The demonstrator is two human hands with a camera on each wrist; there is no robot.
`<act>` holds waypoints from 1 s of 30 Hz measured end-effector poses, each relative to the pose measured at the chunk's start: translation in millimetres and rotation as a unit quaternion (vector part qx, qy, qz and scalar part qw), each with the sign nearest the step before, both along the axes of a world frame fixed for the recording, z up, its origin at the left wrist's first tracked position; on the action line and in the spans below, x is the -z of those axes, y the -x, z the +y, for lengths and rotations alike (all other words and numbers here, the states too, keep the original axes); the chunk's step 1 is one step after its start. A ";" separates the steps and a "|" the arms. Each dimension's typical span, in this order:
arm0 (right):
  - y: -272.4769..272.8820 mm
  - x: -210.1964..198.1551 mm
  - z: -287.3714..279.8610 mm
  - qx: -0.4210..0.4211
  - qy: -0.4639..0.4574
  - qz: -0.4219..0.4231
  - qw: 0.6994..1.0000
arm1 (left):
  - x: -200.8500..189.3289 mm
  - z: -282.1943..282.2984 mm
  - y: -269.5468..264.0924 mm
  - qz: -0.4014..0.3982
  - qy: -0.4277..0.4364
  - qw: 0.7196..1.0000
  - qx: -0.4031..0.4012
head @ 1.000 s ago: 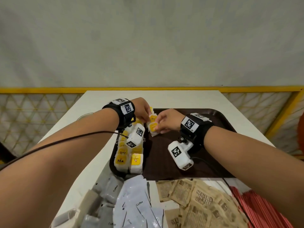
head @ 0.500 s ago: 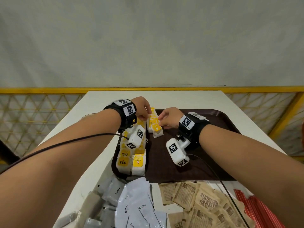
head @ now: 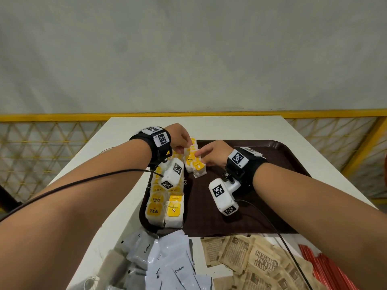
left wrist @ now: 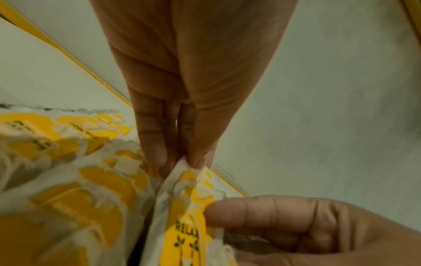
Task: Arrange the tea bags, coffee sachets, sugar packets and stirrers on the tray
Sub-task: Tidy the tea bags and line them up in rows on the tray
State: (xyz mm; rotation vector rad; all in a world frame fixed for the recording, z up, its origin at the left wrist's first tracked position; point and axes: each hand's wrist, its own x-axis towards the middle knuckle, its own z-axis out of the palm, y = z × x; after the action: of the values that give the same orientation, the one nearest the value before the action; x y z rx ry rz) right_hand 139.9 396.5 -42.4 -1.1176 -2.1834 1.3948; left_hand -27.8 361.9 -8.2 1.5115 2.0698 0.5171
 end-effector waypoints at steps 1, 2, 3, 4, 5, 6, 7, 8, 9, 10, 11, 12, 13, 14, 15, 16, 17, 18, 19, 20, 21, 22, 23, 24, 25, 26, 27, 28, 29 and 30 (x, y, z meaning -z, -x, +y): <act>0.1 -0.4 0.0 -0.001 -0.001 0.000 1.000 | -0.3 1.3 -0.6 0.008 0.000 1.000 0.003; 0.2 -1.2 0.4 -0.003 -0.004 -0.005 1.000 | -0.7 2.8 -1.0 0.016 0.001 1.000 0.006; -0.4 -2.1 0.5 -0.007 -0.006 -0.013 1.000 | -0.9 4.3 -1.0 0.022 0.004 1.000 0.008; -1.2 -2.8 1.3 -0.011 -0.008 -0.025 1.000 | -1.2 5.9 -0.6 0.028 0.005 1.000 0.009; -2.2 -3.7 2.1 -0.017 -0.011 -0.039 0.999 | -1.5 7.7 0.3 0.033 0.006 0.999 0.010; -3.3 -4.7 2.4 -0.021 -0.015 -0.054 0.998 | -1.4 9.4 1.5 0.037 0.005 0.999 0.009; -4.5 -5.9 2.3 -0.022 -0.016 -0.064 0.998 | -1.4 11.3 2.4 0.039 0.004 0.999 0.009; -5.1 -6.8 2.2 -0.020 -0.013 -0.069 0.997 | -1.1 13.4 3.1 0.042 0.003 0.999 0.009; -5.4 -7.2 2.2 -0.019 -0.006 -0.069 0.997 | -0.6 15.2 3.4 0.051 0.003 0.999 0.011; -5.2 -7.2 2.0 -0.016 0.004 -0.067 0.998 | -0.2 16.7 3.2 0.063 0.003 0.998 0.013; -4.6 -7.2 1.5 -0.013 0.015 -0.061 0.998 | 0.4 18.2 3.2 0.073 0.004 0.997 0.015; -3.4 -7.2 0.9 -0.008 0.026 -0.054 0.998 | 0.9 19.5 3.0 0.079 0.004 0.997 0.016; -2.4 -6.8 0.5 -0.006 0.034 -0.048 0.998 | 1.7 21.0 3.2 0.085 0.005 0.996 0.019; -1.0 -6.2 0.7 -0.003 0.037 -0.045 0.998 | 2.5 22.5 3.4 0.095 0.008 0.995 0.023; -0.5 -5.8 0.6 -0.003 0.035 -0.043 0.998 | 3.5 23.7 3.6 0.110 0.012 0.993 0.029; -0.5 -5.6 0.5 -0.003 0.033 -0.043 0.999 | 4.4 24.5 3.9 0.128 0.014 0.991 0.033; -0.5 -4.9 0.9 -0.003 0.031 -0.041 0.999 | 4.7 24.8 4.1 0.142 0.011 0.989 0.032; -0.7 -4.1 1.5 0.001 0.030 -0.037 0.999 | 4.3 24.5 4.8 0.152 0.003 0.988 0.027; -1.4 -3.4 2.1 0.003 0.029 -0.034 0.999 | 3.6 23.6 5.8 0.157 -0.006 0.987 0.021; -1.5 -2.9 2.6 0.005 0.025 -0.033 0.999 | 2.4 22.2 7.4 0.157 -0.012 0.987 0.017; -1.2 -2.7 2.5 0.004 0.016 -0.037 0.999 | 1.5 20.8 9.4 0.148 -0.008 0.989 0.016; -0.4 -3.1 2.5 0.000 0.004 -0.047 0.999 | 0.6 18.8 11.1 0.137 0.006 0.990 0.021; 0.8 -3.1 2.3 -0.003 -0.008 -0.057 0.998 | 0.0 16.5 11.9 0.130 0.023 0.991 0.028; 2.8 -3.3 2.1 -0.004 -0.017 -0.065 0.998 | 0.0 14.5 12.0 0.131 0.036 0.990 0.036; 4.4 -3.7 2.0 -0.004 -0.021 -0.069 0.997 | 0.9 13.3 11.7 0.138 0.042 0.989 0.042; 6.0 -4.6 1.3 -0.002 -0.023 -0.074 0.997 | 2.1 12.6 11.2 0.148 0.043 0.987 0.046; 7.2 -5.7 0.4 0.000 -0.026 -0.078 0.997 | 3.4 12.4 10.3 0.158 0.041 0.985 0.050; 8.1 -6.5 -0.5 0.001 -0.027 -0.079 0.997 | 4.6 12.5 9.3 0.168 0.037 0.984 0.051; 8.6 -6.9 -0.7 0.000 -0.026 -0.078 0.997 | 5.5 13.0 8.4 0.176 0.034 0.983 0.048; 8.9 -7.3 -1.2 0.002 -0.023 -0.077 0.997 | 5.8 13.6 7.1 0.179 0.032 0.982 0.042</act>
State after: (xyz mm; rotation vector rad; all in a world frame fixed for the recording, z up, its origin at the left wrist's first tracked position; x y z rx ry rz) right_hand 131.0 395.3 -35.1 -1.2502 -2.3047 1.2895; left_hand -34.8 375.4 -14.1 1.7473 2.2477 0.1517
